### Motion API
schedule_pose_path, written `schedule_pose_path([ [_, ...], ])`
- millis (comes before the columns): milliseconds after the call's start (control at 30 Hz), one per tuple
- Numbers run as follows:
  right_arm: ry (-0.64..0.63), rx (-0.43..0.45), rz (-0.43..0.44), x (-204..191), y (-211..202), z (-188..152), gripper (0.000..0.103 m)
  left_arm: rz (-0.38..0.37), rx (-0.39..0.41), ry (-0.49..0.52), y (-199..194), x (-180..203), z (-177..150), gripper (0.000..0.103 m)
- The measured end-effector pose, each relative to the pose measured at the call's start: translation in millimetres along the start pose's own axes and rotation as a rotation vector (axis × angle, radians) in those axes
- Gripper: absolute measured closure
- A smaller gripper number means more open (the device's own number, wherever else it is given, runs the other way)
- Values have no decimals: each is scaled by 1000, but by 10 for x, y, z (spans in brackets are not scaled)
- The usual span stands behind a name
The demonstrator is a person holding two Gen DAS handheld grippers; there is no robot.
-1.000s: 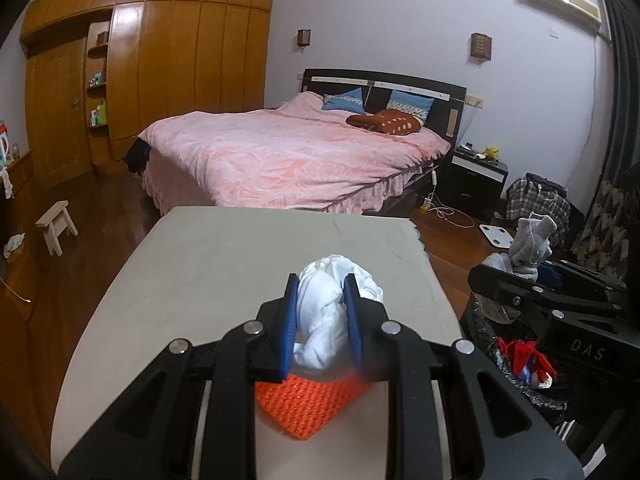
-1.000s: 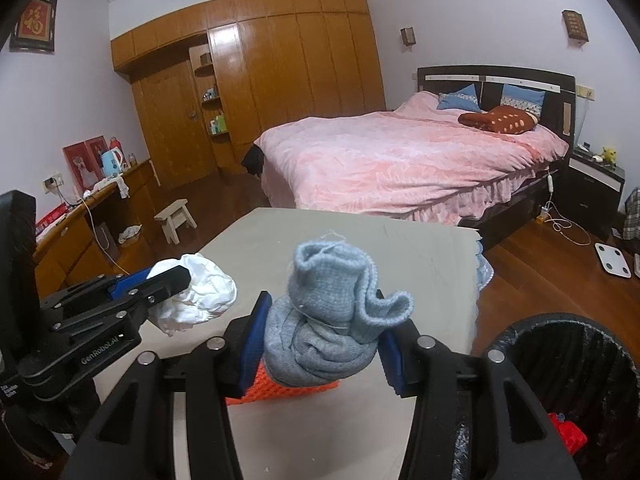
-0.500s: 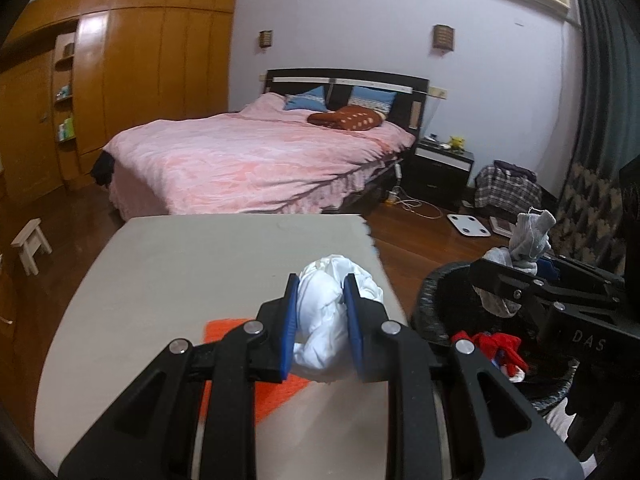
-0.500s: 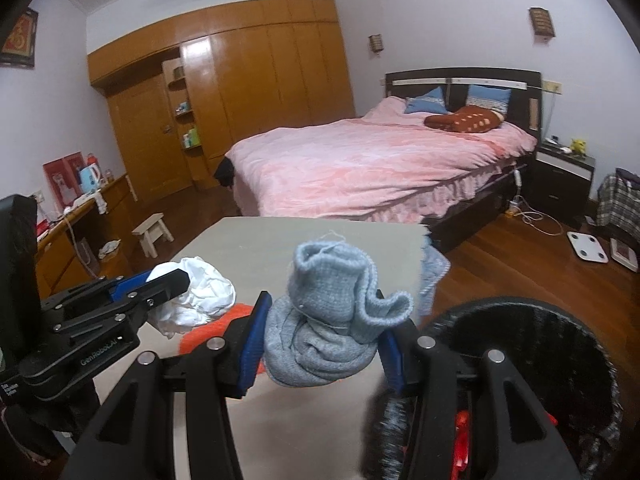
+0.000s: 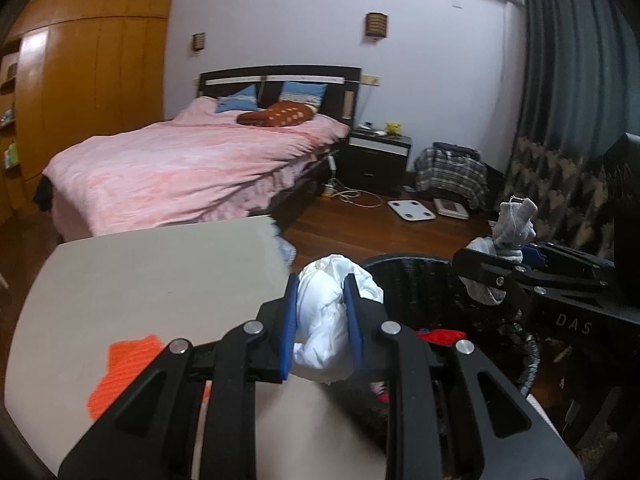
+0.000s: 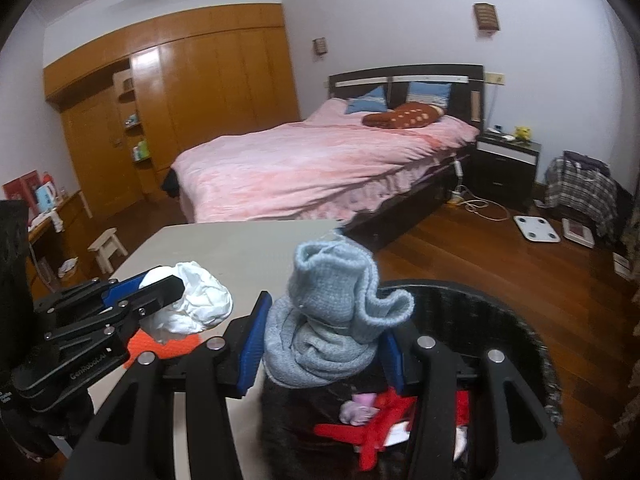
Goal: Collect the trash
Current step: 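Open both tools to drop the tissue and sock into the bin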
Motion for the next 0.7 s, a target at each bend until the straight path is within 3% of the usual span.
schedule_pose_path([
  [533,91,-25,-123,719,-57,-176,52,-154,-51,80,673,707,-18,81],
  [600,103,-31,-145,789,-30,-186,47,-182,-68,90,763,778,-37,76],
  [667,117,-29,-163,868,-32,-199,39,-192,-77,92,827,814,-55,53],
  [700,123,-25,-173,894,-41,-199,32,-197,-81,91,865,821,-62,49],
])
Point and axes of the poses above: each gripper's, at about its wrist camera, not at the fingertips, and y roughly the way its jaws point, x to its right, z to its top, the point moved 5 cm from there along y, roughly the way its jaws point, and after that the axes turned 3 degrees about -z, right-handed, at the moved point
